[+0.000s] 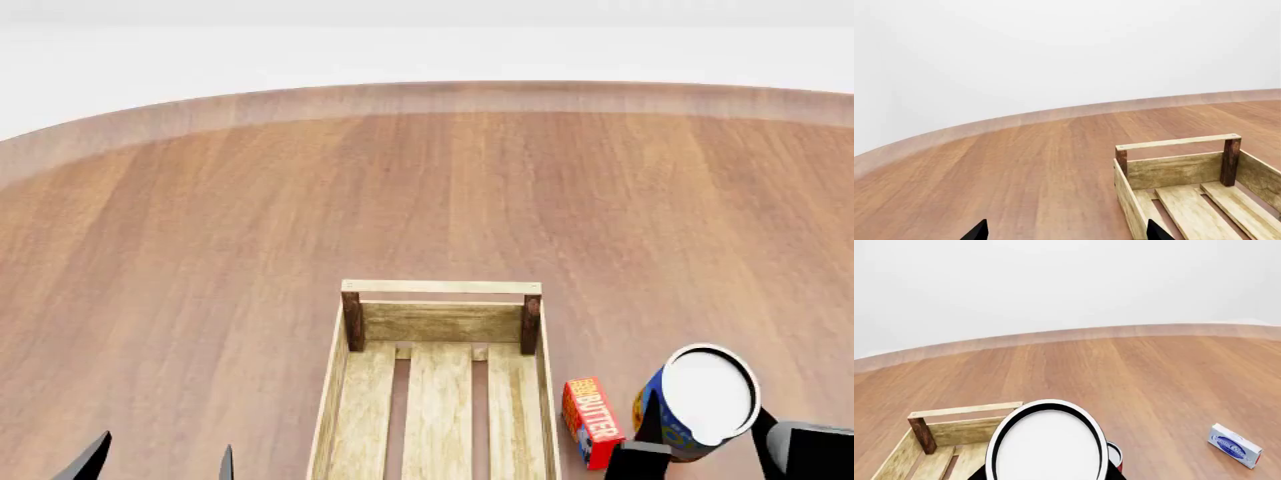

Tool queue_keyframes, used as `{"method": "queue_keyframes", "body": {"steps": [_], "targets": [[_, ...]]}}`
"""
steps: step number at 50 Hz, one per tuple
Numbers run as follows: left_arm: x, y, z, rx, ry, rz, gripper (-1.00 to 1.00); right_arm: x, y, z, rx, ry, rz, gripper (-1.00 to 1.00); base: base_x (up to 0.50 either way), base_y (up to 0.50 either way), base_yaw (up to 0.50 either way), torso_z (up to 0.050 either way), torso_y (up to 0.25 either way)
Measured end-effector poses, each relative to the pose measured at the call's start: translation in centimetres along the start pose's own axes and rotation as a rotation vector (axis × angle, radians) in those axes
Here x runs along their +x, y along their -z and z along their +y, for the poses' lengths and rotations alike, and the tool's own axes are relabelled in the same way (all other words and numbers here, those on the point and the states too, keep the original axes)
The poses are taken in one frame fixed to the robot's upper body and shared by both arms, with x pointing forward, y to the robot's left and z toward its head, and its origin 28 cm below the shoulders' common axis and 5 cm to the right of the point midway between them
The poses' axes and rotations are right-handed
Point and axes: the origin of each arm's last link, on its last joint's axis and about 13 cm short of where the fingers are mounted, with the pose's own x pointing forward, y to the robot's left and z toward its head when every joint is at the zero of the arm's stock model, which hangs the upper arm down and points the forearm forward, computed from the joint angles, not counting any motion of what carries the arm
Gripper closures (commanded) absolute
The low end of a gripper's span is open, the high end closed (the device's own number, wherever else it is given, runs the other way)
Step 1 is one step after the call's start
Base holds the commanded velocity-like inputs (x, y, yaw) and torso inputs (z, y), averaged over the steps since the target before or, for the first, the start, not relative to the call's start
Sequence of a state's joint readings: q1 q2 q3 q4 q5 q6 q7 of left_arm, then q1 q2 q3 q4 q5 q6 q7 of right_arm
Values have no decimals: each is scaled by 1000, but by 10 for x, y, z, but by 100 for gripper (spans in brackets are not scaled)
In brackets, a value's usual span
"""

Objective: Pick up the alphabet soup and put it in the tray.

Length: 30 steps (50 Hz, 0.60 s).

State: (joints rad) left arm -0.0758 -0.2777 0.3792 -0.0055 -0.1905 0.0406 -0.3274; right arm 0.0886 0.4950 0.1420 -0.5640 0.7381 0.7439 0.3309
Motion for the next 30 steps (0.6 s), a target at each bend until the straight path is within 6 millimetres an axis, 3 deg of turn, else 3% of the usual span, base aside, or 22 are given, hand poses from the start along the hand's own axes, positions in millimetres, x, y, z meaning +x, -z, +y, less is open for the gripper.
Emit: {"method": "queue_keyframes", "body": {"steps": [30], "targets": [[-1, -1, 0, -1, -4, -2, -100, 35, 16, 44, 25, -177, 12, 100, 0, 0, 0, 1, 1]]}}
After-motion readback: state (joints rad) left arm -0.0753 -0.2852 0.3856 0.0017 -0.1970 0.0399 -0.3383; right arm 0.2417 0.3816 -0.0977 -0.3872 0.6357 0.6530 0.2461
